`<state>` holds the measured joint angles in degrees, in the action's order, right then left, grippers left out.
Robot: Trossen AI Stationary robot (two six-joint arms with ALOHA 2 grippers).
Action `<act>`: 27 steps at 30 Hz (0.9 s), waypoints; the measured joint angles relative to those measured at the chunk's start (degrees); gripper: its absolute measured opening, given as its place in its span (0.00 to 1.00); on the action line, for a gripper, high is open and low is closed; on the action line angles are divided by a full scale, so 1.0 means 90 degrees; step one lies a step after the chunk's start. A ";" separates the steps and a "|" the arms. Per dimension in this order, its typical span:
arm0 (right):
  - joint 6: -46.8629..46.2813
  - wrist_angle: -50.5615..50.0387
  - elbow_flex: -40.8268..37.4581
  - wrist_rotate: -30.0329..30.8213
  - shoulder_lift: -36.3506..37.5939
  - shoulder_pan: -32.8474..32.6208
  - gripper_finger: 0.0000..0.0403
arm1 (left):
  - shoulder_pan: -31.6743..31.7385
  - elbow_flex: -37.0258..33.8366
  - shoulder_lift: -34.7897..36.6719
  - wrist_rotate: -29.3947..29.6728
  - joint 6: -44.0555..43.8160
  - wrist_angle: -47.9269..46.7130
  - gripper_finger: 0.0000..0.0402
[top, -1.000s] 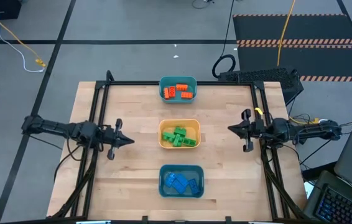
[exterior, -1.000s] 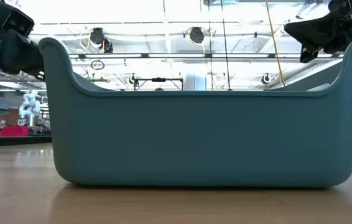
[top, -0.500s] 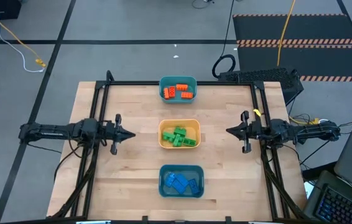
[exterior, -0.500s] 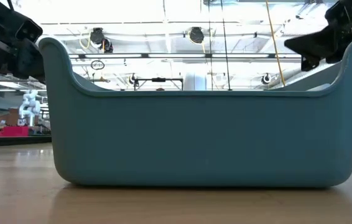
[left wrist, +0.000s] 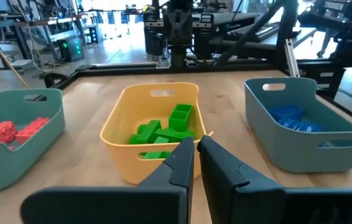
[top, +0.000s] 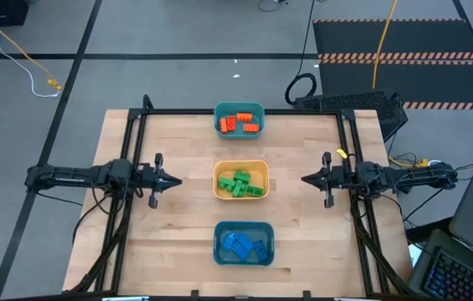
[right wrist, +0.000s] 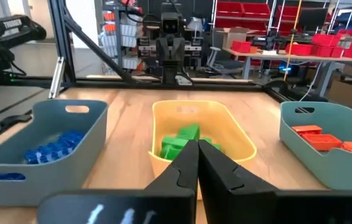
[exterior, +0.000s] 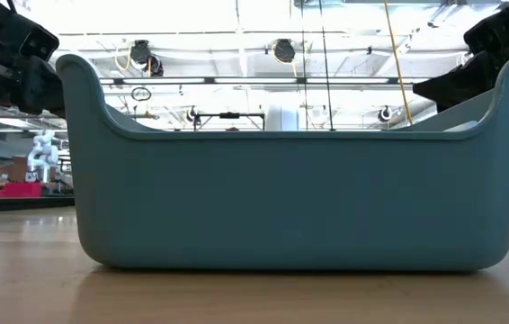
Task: Sort & place blocks by color
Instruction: Return to Home Position
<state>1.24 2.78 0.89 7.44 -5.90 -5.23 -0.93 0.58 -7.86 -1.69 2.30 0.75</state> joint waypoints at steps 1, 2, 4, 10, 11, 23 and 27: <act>0.0032 -0.0001 0.0000 -0.0004 -0.0025 0.0000 0.00 | 0.0000 0.0000 0.0000 0.0000 0.0038 -0.0002 0.08; 0.0059 -0.0004 0.0000 -0.0003 -0.0052 0.0000 0.00 | 0.0000 0.0000 0.0000 0.0000 0.0085 -0.0002 0.08; 0.0091 -0.0014 0.0000 -0.0007 -0.0080 0.0000 0.00 | 0.0000 0.0000 0.0000 0.0002 0.0188 -0.0002 0.08; -0.0282 -0.0019 0.0000 -0.0007 -0.0091 0.0000 0.00 | 0.0000 0.0000 0.0000 0.0002 0.0206 -0.0005 0.08; -0.0286 -0.0019 0.0000 -0.0008 -0.0091 0.0000 0.00 | 0.0000 0.0000 0.0000 0.0002 0.0182 -0.0005 0.08; -0.0695 0.0010 -0.0002 -0.0008 -0.0091 0.0000 0.00 | 0.0000 0.0000 0.0000 0.0010 0.0212 -0.0006 0.08; -0.0727 0.0018 -0.0001 -0.0008 -0.0091 0.0000 0.00 | 0.0000 0.0000 0.0000 0.0010 0.0212 -0.0005 0.08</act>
<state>-5.30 2.94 0.88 7.38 -6.72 -5.23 -0.93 0.58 -7.86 -1.61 4.21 0.70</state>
